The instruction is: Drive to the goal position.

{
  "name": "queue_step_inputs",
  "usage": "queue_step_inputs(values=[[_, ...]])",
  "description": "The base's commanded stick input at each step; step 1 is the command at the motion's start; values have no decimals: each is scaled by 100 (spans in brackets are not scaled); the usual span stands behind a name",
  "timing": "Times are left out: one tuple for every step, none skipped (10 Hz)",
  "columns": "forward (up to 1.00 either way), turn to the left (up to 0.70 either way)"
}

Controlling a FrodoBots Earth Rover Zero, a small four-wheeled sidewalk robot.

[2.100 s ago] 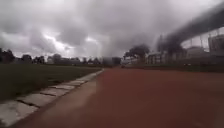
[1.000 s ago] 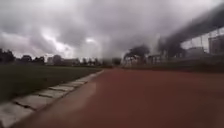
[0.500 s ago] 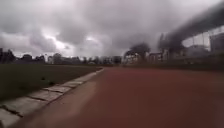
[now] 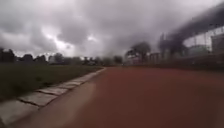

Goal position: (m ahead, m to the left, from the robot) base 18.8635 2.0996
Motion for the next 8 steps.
queue_step_inputs(values=[[0, 0], [0, 0], [70, 0], [70, 0], [70, 0], [70, 0], [70, 0], [70, 0]])
